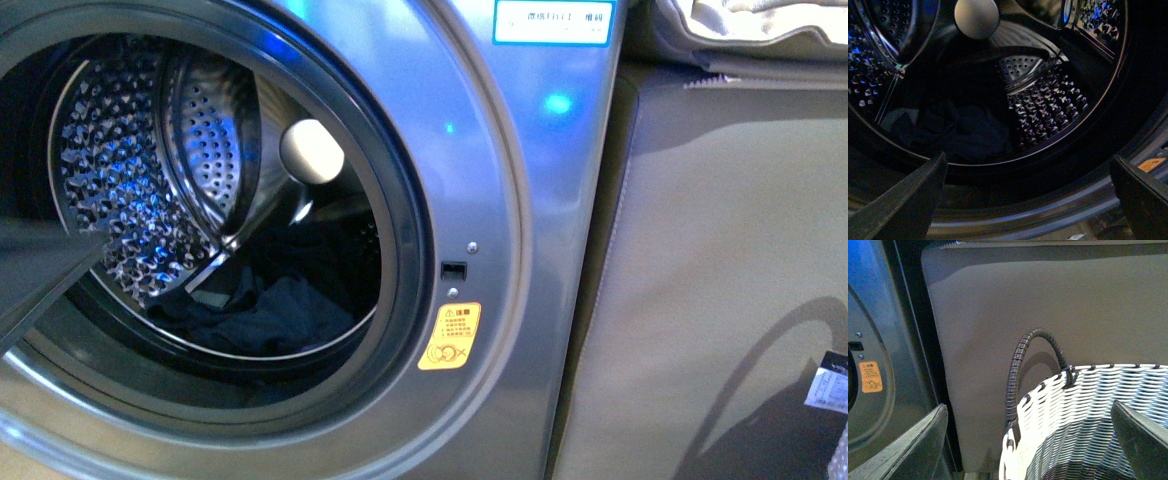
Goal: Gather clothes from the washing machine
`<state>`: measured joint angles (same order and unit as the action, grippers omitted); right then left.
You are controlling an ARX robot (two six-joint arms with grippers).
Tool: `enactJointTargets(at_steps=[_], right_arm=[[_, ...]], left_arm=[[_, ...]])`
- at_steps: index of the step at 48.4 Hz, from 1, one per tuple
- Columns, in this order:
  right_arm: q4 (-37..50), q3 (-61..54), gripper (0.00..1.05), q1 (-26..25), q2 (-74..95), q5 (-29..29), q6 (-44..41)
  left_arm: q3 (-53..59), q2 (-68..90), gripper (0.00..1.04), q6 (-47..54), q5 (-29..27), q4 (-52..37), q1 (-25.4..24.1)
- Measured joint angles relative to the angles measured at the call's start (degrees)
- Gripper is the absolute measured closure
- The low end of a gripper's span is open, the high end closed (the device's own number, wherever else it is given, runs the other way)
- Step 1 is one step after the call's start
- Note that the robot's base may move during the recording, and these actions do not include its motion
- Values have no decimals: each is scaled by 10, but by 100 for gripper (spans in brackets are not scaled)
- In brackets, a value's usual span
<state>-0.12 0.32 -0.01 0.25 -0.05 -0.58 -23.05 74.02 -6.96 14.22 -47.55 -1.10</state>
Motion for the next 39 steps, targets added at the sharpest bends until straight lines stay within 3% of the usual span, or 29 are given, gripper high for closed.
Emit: enactJointTargets(at_steps=[12, 39], right_arm=[[0, 0, 8, 0, 0, 0, 0], [0, 0, 8, 0, 0, 0, 0]], left_arm=[[-131, 179, 7, 29, -23, -8, 25], [-312, 360, 7, 58, -52, 24, 46]])
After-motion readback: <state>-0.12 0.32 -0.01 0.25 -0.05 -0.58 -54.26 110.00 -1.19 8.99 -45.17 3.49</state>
